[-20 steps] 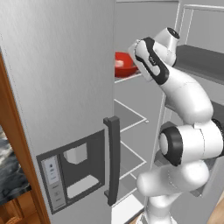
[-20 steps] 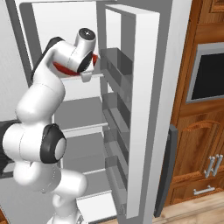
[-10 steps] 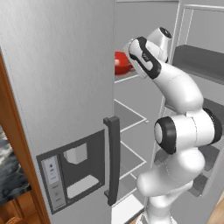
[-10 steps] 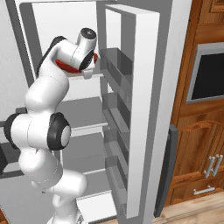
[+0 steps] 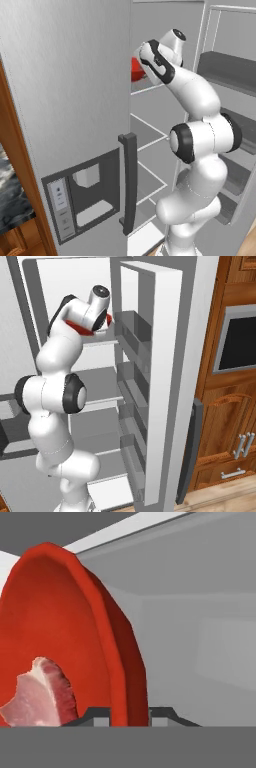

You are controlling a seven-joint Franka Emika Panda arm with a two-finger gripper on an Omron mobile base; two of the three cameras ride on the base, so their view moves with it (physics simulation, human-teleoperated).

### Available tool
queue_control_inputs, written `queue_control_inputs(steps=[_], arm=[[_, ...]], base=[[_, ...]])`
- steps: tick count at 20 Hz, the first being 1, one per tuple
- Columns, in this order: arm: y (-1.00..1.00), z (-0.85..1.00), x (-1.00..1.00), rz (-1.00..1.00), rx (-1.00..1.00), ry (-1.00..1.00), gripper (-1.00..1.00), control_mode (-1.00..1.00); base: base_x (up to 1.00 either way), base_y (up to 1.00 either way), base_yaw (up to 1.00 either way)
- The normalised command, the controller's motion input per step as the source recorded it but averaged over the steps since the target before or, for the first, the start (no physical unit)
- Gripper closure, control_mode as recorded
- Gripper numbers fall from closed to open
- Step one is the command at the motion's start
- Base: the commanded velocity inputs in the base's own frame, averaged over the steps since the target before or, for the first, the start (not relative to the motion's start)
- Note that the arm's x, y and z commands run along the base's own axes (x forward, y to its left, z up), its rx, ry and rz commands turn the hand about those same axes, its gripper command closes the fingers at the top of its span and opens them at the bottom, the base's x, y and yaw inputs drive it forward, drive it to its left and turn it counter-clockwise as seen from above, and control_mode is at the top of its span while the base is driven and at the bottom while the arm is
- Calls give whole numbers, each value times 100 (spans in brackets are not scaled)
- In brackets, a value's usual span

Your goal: Place one of the steaks on the plate and the other in the bowl. Then place the bowl in the fridge.

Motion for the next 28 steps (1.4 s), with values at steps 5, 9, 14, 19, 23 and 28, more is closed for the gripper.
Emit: queue_control_inputs(steps=[5, 9, 14, 19, 23, 28], arm=[[15, -14, 34, 0, 0, 0, 100, -100], [17, -7, 13, 0, 0, 0, -100, -100], [0, 0, -2, 0, 0, 0, -100, -100], [4, 0, -5, 1, 0, -1, -100, -100], [0, 3, -79, 0, 0, -1, -100, -100], [0, 0, -100, 0, 0, -11, -100, -100]], base=[[0, 0, 0], [0, 0, 0], [0, 0, 0], [0, 0, 0], [0, 0, 0], [0, 0, 0]])
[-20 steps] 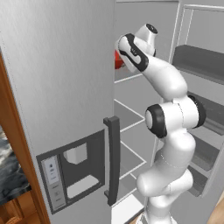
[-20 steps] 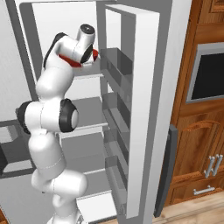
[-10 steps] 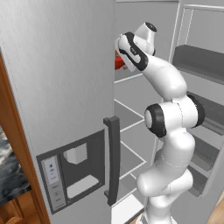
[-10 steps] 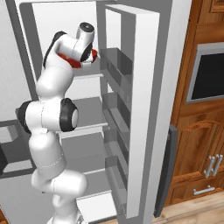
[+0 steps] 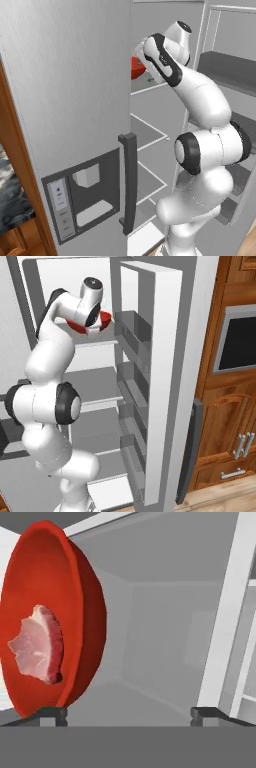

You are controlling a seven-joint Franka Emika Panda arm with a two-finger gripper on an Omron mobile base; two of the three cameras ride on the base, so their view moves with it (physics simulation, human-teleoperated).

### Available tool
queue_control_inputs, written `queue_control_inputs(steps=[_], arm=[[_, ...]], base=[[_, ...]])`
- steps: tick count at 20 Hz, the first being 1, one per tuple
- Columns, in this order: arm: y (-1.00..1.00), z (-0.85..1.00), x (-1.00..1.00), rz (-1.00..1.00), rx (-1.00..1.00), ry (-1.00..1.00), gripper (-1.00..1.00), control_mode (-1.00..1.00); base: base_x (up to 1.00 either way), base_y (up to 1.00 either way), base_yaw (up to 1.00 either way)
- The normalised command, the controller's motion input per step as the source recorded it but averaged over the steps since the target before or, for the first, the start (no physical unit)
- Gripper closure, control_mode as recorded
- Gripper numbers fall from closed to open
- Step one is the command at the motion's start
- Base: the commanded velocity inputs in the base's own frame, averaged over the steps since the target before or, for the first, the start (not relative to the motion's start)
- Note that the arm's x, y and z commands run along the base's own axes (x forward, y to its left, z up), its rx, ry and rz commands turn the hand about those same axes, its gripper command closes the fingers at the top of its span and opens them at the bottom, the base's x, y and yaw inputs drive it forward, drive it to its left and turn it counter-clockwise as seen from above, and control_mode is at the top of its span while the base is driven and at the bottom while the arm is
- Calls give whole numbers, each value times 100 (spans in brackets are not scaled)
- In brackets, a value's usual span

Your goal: Place one of the steaks on the plate and the other in the bowl. Then place the bowl in the fridge.

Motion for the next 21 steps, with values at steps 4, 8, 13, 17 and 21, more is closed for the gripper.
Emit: queue_control_inputs(steps=[4, 8, 13, 17, 21], arm=[[0, 7, -100, 0, 0, -24, -100, -100], [-11, 23, -100, -5, 0, -45, -100, -100], [-24, 6, -100, -4, 0, -41, -100, -100], [-42, 0, -100, 0, 0, -28, -100, -100], [-67, 11, -100, 0, 3, -13, -100, -100]], base=[[0, 0, 0], [0, 0, 0], [0, 0, 0], [0, 0, 0], [0, 0, 0]])
